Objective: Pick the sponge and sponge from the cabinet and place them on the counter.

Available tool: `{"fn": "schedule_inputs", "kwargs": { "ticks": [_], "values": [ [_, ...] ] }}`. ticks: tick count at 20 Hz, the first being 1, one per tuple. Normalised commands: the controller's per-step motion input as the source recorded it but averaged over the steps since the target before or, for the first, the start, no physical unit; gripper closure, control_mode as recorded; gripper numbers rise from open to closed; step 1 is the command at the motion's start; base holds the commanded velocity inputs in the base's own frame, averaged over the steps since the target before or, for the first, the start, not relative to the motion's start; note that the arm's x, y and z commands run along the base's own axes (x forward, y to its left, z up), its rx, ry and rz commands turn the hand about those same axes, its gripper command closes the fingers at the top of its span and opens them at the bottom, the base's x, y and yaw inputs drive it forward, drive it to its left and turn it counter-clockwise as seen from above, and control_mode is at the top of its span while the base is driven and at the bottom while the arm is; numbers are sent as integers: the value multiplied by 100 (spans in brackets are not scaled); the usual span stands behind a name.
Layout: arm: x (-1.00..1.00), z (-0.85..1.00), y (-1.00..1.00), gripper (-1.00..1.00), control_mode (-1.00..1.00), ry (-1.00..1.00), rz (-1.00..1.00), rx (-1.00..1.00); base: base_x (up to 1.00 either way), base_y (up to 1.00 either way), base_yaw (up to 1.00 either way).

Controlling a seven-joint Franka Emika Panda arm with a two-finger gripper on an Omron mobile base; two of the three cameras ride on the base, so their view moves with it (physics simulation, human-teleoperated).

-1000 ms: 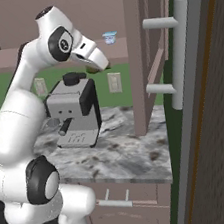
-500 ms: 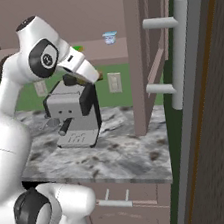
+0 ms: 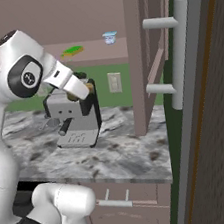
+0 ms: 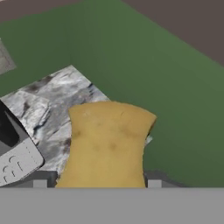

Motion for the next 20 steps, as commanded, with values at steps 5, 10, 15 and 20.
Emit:
{"fn": "schedule_inputs", "kwargs": {
  "ticks": [5,10,15,20],
  "values": [
    [-26,-29,19,100,-100,3,1,-3,0,0,0],
    [-9,-42,14,100,-100,2,3,-1,0,0,0],
    [-8,-41,8,100,-100,3,3,-1,0,0,0],
    [-7,-34,0,100,-100,2,2,0,0,0,0]
  ]
}}
